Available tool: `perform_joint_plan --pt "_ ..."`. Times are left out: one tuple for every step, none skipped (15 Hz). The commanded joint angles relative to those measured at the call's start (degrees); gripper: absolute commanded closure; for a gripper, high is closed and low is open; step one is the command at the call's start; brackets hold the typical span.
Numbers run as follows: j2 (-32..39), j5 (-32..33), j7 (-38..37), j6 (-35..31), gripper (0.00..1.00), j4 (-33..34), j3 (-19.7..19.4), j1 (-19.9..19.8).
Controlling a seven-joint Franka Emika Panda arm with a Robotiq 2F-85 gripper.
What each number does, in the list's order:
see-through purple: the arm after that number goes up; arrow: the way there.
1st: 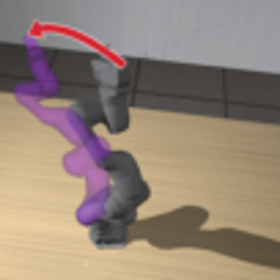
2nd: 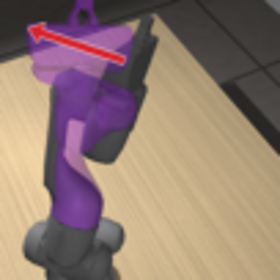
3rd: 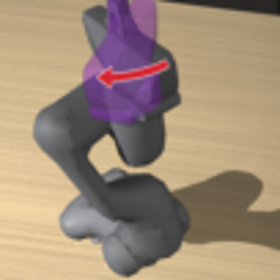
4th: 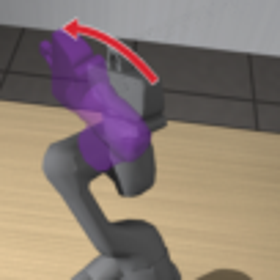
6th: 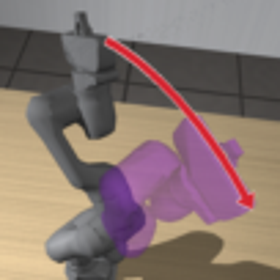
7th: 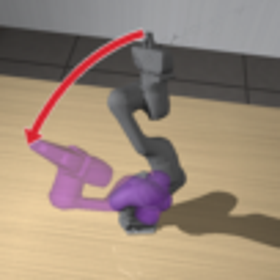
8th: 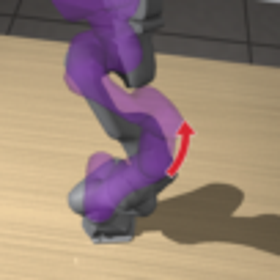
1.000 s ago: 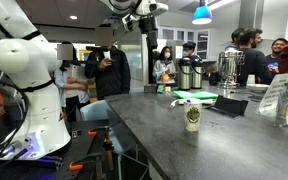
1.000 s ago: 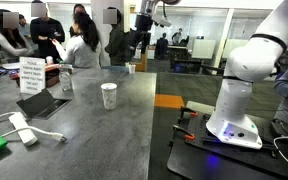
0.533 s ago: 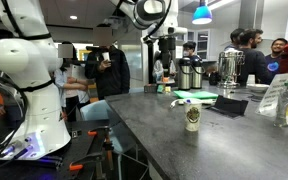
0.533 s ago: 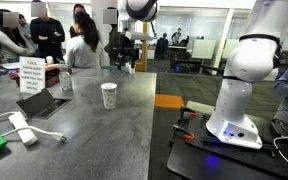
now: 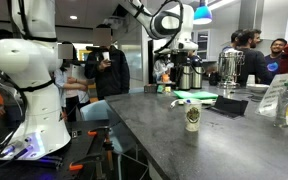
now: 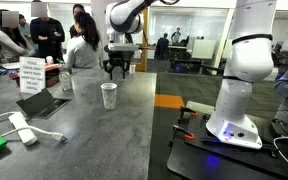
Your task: Put the blue marker on the table
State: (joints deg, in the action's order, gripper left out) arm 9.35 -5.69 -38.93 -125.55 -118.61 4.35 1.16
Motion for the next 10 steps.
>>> perform_joint_plan --pt "4.3 -3.1 -2.7 0.3 0.31 4.6 -2.2 1.3" --pt "5.5 -3.9 -3.1 0.2 0.32 5.7 -2.6 1.3" --pt "6.5 -4.8 -3.1 0.1 0.32 6.8 -3.0 1.2" --pt "7.4 -5.9 -3.0 -0.1 0.32 7.7 -3.4 1.1" --pt "8.5 -6.4 -3.4 -0.3 0.32 8.7 -3.9 1.1" --pt "9.3 -7.1 -3.3 -0.3 0.33 9.7 -4.2 1.1" --pt "10.4 -7.6 -3.2 -0.4 0.35 10.7 -4.6 1.1" --pt "11.2 -7.9 -3.5 -0.3 0.35 11.5 -4.9 1.2" --pt "12.3 -8.3 -3.6 -0.3 0.39 12.5 -5.2 1.3" --pt "13.3 -8.9 -3.6 -0.4 0.4 13.3 -5.4 1.2"
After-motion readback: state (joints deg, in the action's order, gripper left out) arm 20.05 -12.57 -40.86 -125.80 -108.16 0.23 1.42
